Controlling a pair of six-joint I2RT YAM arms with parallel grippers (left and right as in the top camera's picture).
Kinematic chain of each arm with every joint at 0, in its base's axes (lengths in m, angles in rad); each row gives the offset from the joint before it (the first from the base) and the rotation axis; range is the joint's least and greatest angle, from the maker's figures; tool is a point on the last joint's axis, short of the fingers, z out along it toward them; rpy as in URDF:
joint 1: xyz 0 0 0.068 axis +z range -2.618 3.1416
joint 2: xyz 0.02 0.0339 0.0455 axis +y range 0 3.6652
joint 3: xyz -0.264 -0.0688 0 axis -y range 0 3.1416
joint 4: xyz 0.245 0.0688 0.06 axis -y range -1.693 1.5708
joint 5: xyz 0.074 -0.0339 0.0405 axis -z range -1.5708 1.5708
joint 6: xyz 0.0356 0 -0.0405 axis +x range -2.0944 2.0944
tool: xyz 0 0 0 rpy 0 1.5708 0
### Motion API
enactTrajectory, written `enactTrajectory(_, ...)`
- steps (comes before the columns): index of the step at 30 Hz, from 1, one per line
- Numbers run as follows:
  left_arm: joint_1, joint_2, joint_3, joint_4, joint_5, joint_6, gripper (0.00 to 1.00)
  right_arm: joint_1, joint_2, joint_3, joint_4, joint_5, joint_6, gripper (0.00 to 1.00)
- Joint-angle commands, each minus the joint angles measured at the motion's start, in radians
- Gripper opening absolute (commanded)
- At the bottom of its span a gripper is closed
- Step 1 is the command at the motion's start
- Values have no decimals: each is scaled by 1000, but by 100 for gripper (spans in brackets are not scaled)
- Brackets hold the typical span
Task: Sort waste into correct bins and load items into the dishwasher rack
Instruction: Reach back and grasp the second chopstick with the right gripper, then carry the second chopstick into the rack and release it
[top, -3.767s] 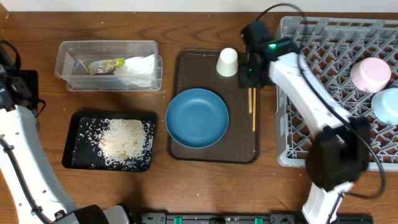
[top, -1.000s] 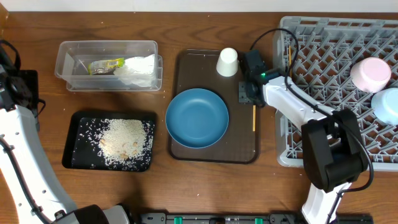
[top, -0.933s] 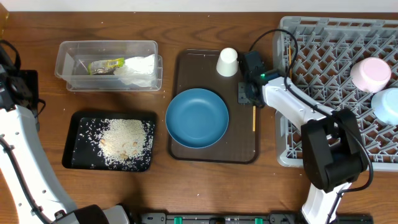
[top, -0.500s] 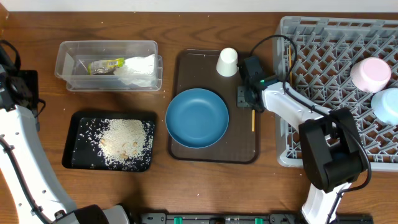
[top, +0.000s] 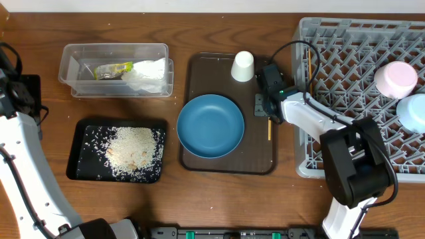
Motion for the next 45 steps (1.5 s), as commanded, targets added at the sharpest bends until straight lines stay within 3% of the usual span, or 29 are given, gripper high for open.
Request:
enactTrajectory(1, 3, 6, 0, -3, -12, 10, 92, -2, 24, -38, -12, -41, 26, 16)
enactTrajectory(7, 3, 6, 0, -3, -12, 10, 92, -7, 5, -13, -28, -85, 24, 1)
enactTrajectory(18, 3, 6, 0, -3, -12, 10, 92, -122, -198, 181, -167, -95, -116, 1)
enactTrajectory(26, 3, 6, 0, -3, -12, 10, 92, -296, -369, 218, -146, -114, -305, 1)
enactTrajectory(30, 3, 6, 0, -3, -12, 10, 92, -342, -370, 217, -151, -182, -424, 1)
enactTrajectory(35, 3, 6, 0, -3, -12, 10, 92, -349, -308, 217, -161, -182, -444, 1)
enactTrajectory(41, 3, 6, 0, -3, -12, 10, 92, -351, -196, 217, -139, -167, -442, 19)
enactTrajectory(45, 3, 6, 0, -3, -12, 10, 92, -350, -158, 217, -146, -167, -426, 25)
